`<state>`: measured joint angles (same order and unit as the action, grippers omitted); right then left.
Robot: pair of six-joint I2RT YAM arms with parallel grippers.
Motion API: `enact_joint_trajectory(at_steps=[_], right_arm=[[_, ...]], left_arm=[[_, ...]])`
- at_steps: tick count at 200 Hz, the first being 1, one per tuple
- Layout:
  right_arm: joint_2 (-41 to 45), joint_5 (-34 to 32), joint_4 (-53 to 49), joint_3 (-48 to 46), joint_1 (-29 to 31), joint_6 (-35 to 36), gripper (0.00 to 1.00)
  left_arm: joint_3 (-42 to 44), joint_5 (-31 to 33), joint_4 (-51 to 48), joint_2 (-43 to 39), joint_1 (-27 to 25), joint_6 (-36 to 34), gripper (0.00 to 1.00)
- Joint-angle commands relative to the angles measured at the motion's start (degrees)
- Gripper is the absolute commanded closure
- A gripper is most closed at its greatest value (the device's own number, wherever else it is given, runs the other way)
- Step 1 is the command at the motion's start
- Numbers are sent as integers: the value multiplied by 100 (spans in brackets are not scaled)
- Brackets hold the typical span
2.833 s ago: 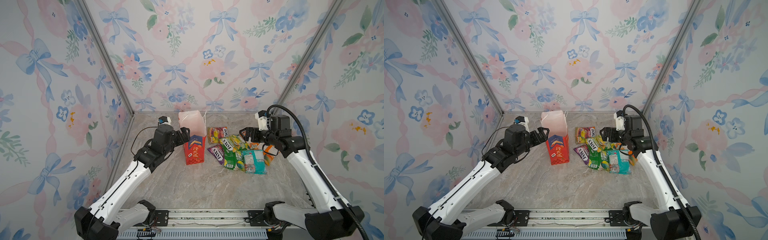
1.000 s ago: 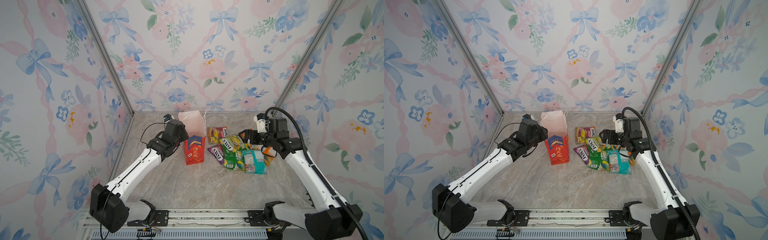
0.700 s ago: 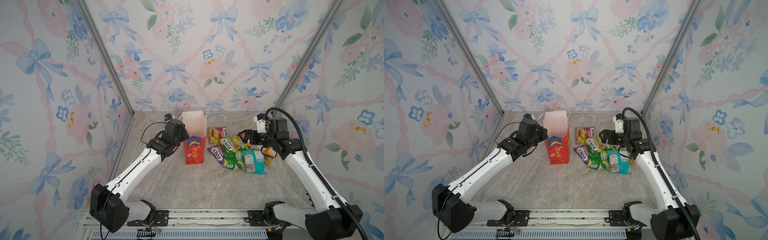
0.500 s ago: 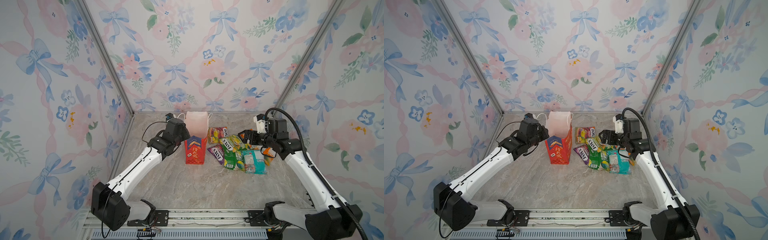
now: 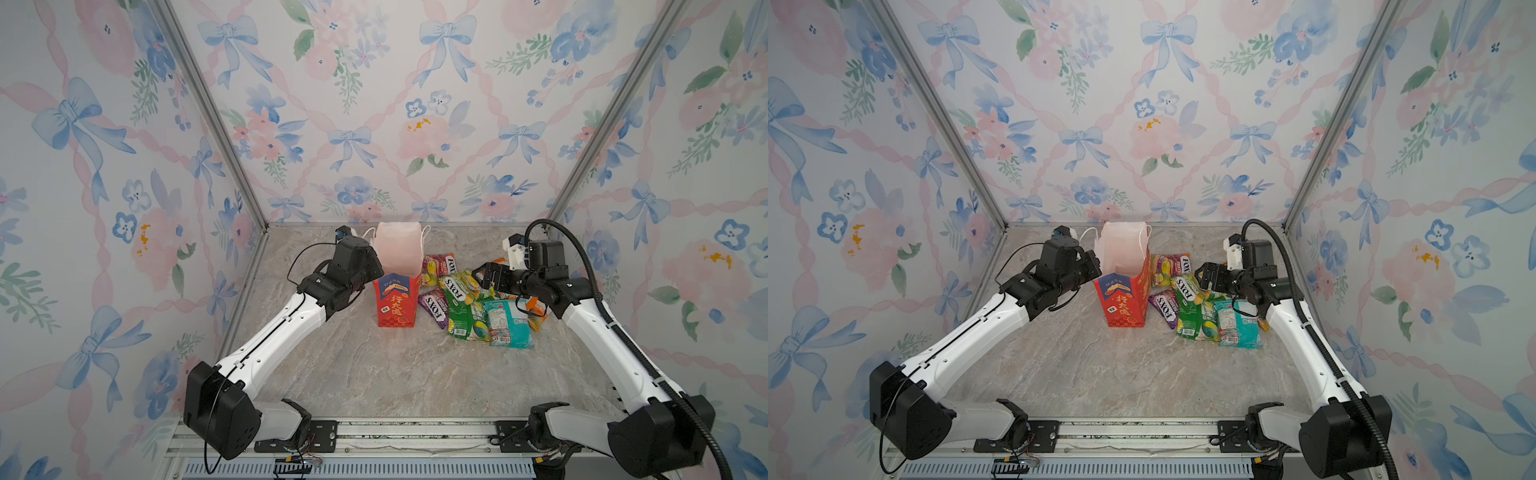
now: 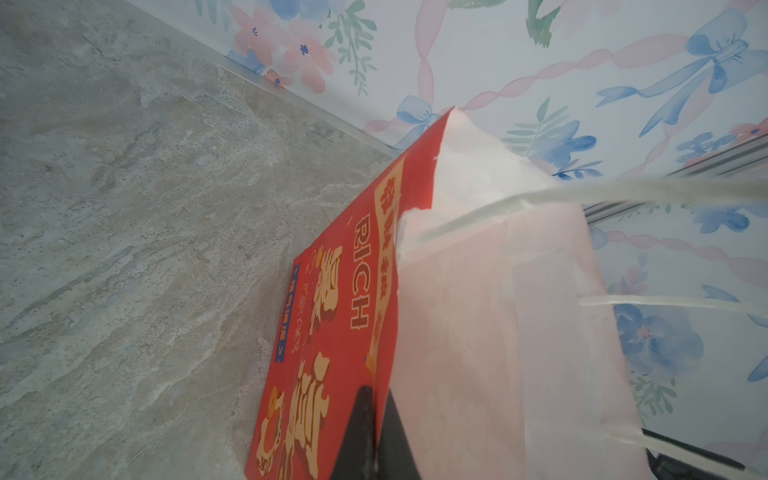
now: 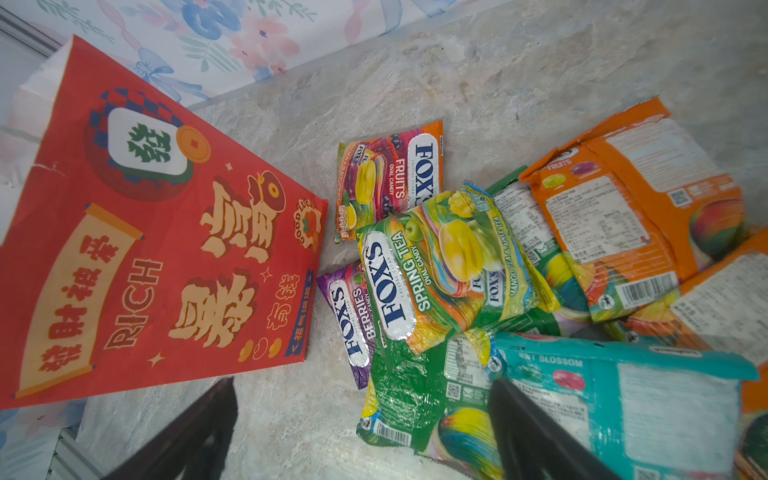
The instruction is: Place the snacks into the paper bag
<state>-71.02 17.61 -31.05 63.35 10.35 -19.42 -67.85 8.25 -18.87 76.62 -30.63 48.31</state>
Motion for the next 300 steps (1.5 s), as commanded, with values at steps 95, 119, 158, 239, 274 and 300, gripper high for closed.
enact_joint_trajectory(at_steps=[95,119,158,239,274,300], right_arm=[[-396,492,2022,-1728,-372,-2519,4],[-360,565,2237,-1953,-425,-2750,4],[-613,825,3023,-2342,-404,-3232,3],[-1263,837,4077,-2597,-252,-3704,3],[-1568,853,4442,-2599,-244,-3864,3],[-1810,885,4950,-2643,-248,-4081,3]], left_arm=[[65,78,184,-33,-22,64,100],[96,122,180,-53,-19,73,100],[88,66,199,-22,-13,90,100],[88,41,224,12,-19,126,100],[79,28,235,36,-20,123,100],[88,27,233,35,-21,126,100]])
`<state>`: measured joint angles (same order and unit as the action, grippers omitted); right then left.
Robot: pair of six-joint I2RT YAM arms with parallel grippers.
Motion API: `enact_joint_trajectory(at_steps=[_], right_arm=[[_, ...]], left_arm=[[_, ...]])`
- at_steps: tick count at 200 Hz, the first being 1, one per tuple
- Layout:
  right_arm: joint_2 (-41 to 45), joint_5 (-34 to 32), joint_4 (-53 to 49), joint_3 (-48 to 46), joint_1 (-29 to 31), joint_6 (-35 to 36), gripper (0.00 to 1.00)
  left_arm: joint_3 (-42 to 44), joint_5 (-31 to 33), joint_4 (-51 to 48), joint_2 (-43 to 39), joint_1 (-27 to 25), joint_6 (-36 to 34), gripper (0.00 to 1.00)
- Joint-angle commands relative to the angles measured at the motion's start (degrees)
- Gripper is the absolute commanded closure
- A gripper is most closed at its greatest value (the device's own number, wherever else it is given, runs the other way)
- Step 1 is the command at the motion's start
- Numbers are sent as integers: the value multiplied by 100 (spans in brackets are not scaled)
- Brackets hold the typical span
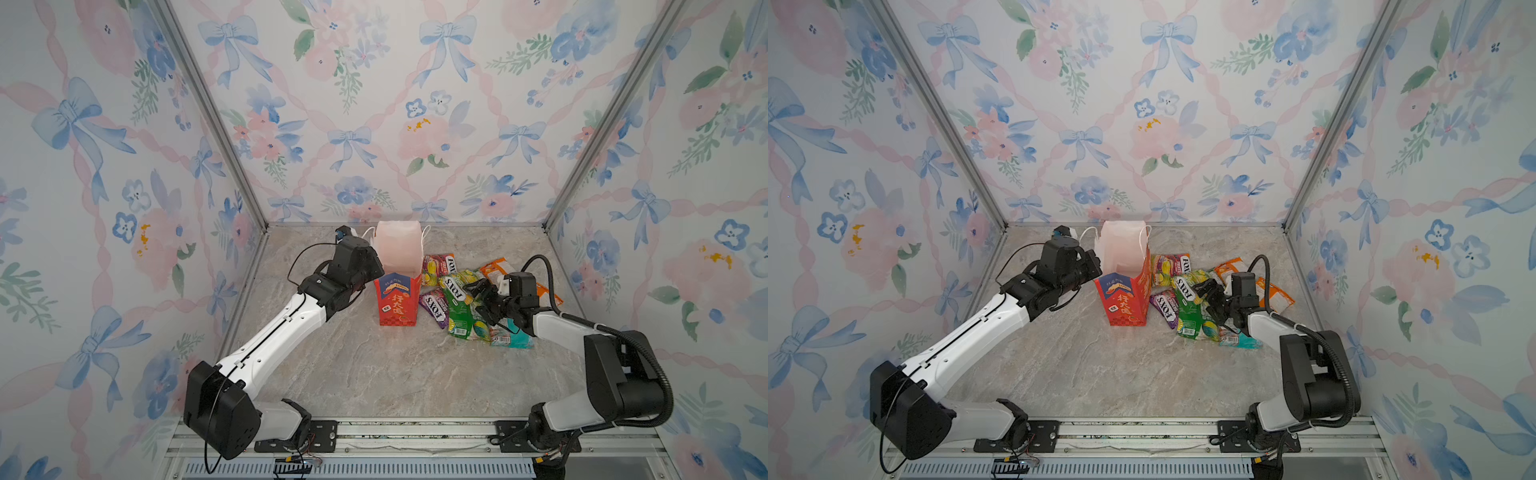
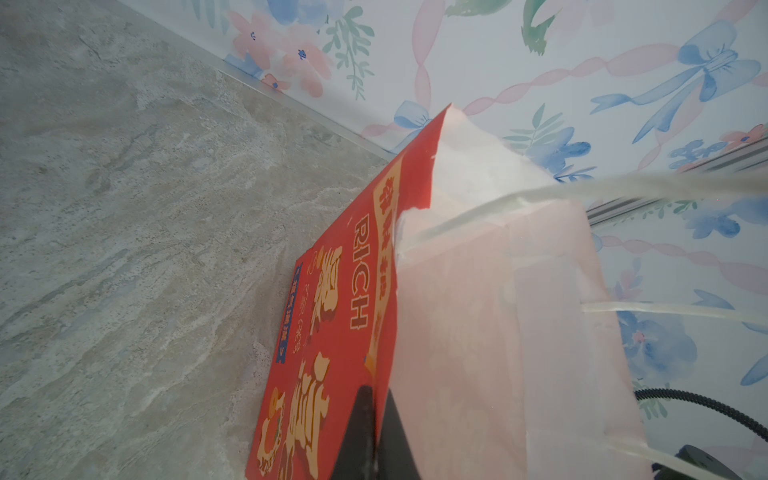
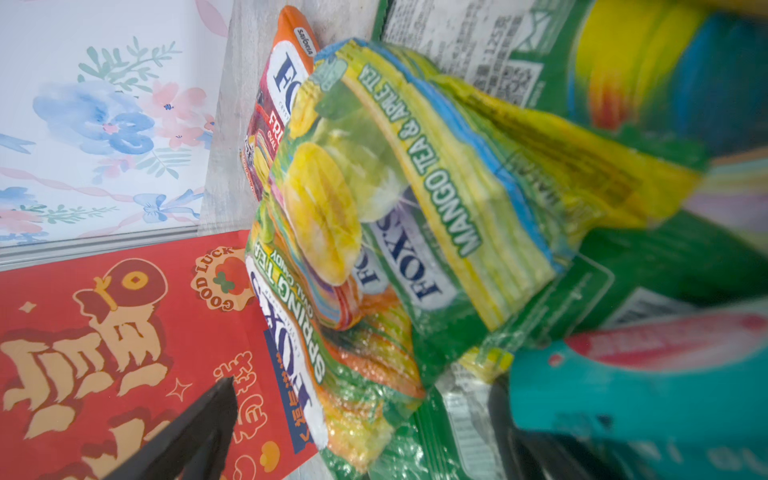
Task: Place the snacks into the paper bag
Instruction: 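Lower the right gripper and grasp the green Fox's mango tea candy bag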
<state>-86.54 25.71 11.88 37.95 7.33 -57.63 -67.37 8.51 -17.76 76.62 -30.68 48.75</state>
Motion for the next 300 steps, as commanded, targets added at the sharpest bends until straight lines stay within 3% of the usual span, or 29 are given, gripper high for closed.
enact_joint_trajectory(at_steps=[1,41,157,230,300], right_arm=[[-267,74,675,-108,51,-268,3],[-447,41,1134,-152,66,-441,3],[-35,-53,813,-95,154,-326,4],[-795,19,2361,-271,328,-1043,3],[-760,-384,2286,-349,391,-1031,3]], left_arm=[[40,1,122,36,-17,82,100],[66,31,119,-30,-10,82,100],[116,111,122,-121,-10,73,100],[155,147,124,-179,18,56,100],[192,98,123,-134,71,73,100]])
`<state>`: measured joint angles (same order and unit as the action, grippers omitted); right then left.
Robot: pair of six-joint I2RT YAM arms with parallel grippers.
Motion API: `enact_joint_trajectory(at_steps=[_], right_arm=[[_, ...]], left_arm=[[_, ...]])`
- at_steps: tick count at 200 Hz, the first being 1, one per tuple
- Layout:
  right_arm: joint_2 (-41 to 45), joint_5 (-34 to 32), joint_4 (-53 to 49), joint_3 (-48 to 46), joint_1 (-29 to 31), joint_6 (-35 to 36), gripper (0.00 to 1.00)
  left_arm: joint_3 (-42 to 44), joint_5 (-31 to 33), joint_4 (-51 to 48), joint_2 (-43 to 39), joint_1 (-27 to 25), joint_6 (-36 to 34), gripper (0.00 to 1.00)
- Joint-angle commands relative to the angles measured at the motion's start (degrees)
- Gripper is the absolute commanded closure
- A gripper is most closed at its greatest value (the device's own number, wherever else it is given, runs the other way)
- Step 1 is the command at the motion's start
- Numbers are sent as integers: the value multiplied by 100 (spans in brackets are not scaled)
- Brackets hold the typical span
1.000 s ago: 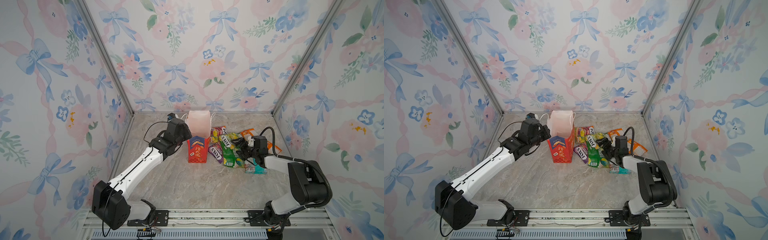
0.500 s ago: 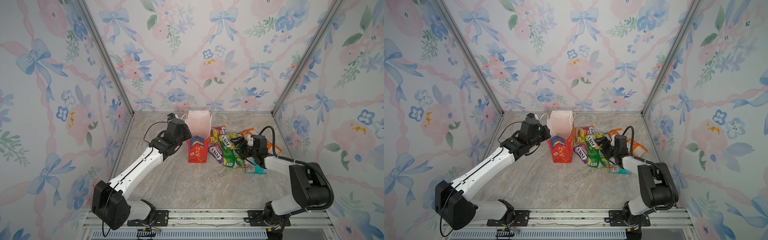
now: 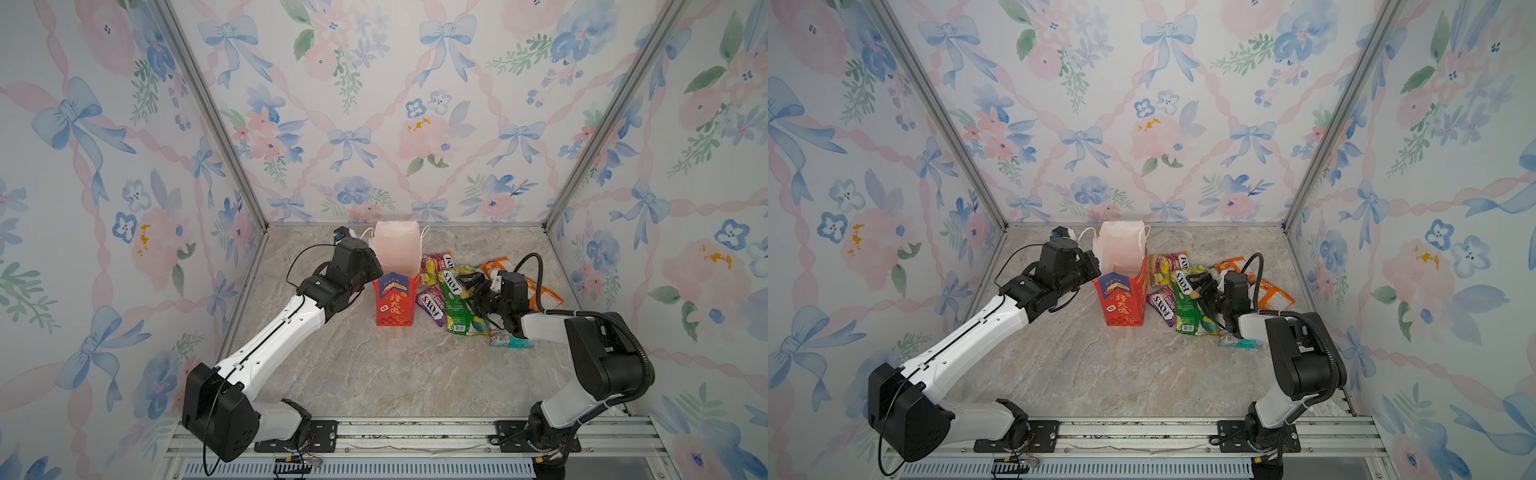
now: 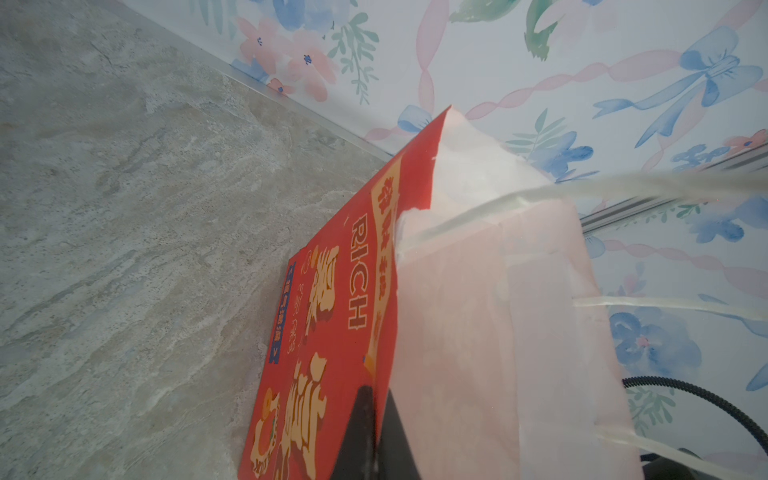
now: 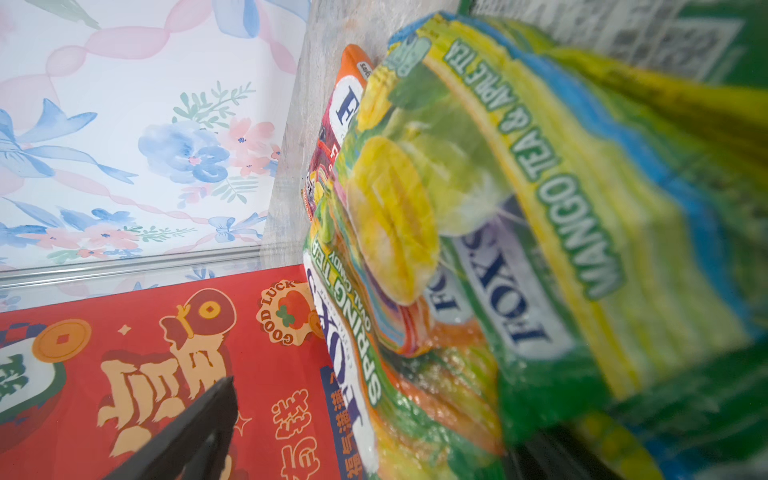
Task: Place the snacks into the paper bag
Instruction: 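Lower the right gripper and grasp the green Fox's mango tea candy bag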
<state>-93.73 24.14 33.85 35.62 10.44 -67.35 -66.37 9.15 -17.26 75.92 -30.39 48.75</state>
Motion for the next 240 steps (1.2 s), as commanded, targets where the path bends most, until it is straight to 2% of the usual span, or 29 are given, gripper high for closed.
enact_joint_trajectory(at_steps=[1,35,99,173,193,240], right_arm=[[-40,-235,92,-116,81,-58,3],[-281,-416,392,-192,88,-248,0],[-368,-463,606,-276,97,-307,18],[-432,-421,765,-317,97,-330,41],[-519,-352,915,-315,99,-362,53],[-758,-253,1396,-369,81,-574,70]], left_arm=[[95,35,73,-58,42,73,100],[139,35,75,-79,65,81,100],[236,28,71,-200,130,90,100],[306,-7,116,-242,154,99,100],[313,-14,129,-247,161,99,100],[328,-35,142,-262,173,109,100]])
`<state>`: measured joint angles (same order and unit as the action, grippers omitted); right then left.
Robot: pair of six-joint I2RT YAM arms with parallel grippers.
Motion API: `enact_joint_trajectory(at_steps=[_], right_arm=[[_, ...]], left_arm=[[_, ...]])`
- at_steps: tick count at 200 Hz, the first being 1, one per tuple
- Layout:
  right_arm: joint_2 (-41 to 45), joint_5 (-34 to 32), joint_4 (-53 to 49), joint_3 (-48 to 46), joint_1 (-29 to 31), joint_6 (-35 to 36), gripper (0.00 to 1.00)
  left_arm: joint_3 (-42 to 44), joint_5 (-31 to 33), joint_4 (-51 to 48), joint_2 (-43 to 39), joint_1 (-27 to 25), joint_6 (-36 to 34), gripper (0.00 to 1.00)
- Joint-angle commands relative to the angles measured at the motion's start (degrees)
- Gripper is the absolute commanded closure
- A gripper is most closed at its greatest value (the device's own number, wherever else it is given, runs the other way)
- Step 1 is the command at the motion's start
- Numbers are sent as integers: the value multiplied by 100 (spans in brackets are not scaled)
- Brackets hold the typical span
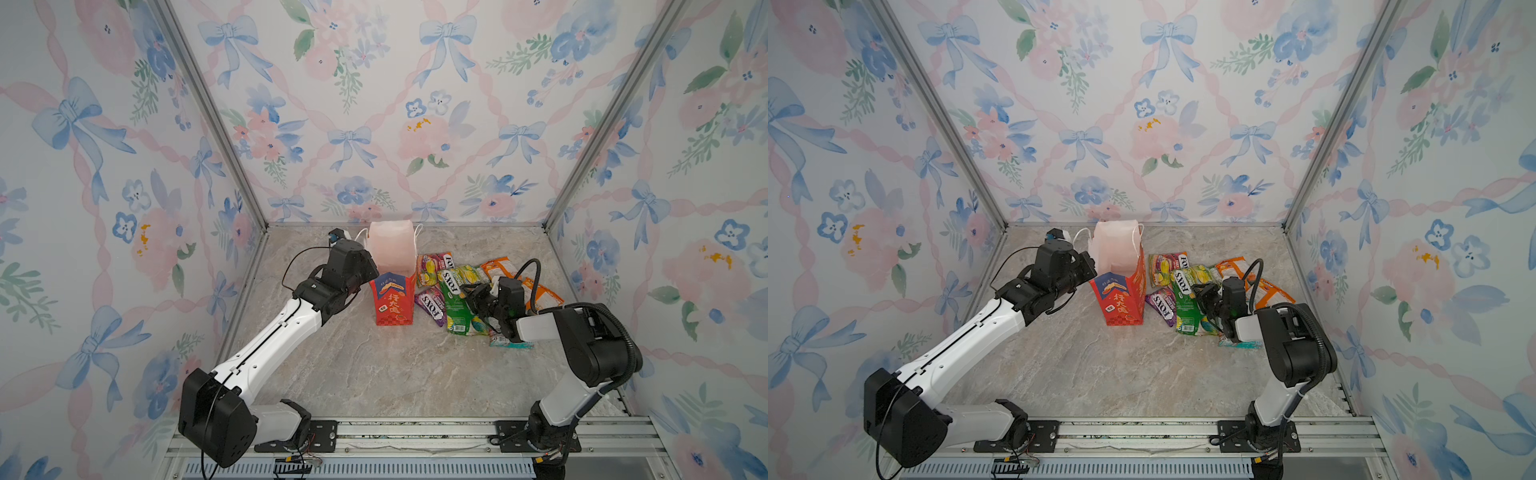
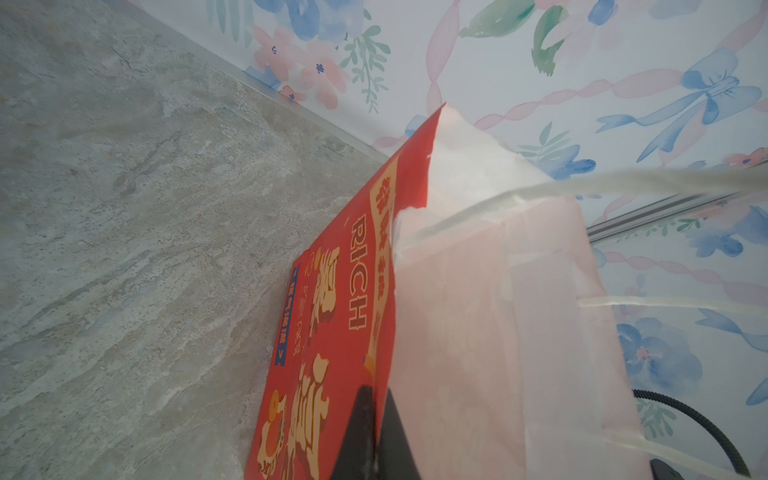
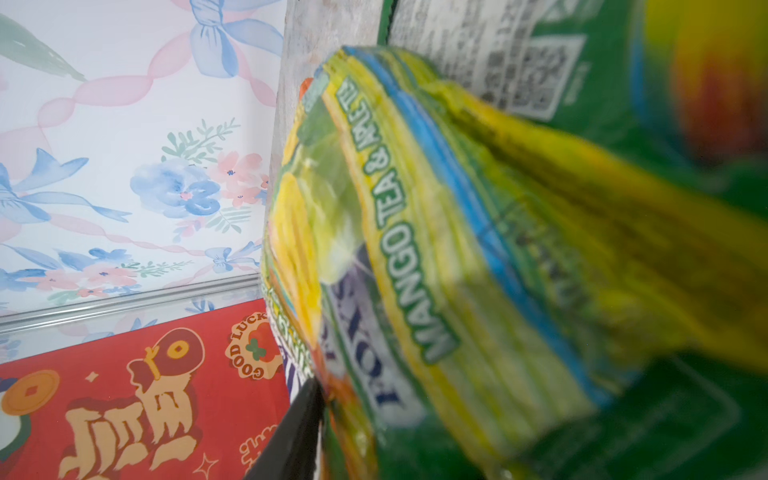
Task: Place the snacks into the paper bag
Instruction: 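Lower the right gripper and grasp the green Fox's mango tea candy bag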
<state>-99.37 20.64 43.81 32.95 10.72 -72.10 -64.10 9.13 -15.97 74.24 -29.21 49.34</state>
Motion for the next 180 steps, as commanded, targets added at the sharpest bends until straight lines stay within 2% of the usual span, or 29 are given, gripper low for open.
enact_joint_trajectory(at_steps=[1,52,119,147,180], right_arm=[[-200,97,408,-103,53,-102,71],[-164,124,535,-151,24,-114,84],[229,137,29,-55,15,355,100],[425,60,-458,42,33,676,100],[1067,-79,-1493,328,85,1340,100]], left_arm=[[104,-33,14,-93,51,50,100],[100,-41,15,-94,61,49,100],[141,-25,15,-151,66,51,100],[151,-33,15,-152,70,49,100],[149,-37,19,-146,79,49,100]])
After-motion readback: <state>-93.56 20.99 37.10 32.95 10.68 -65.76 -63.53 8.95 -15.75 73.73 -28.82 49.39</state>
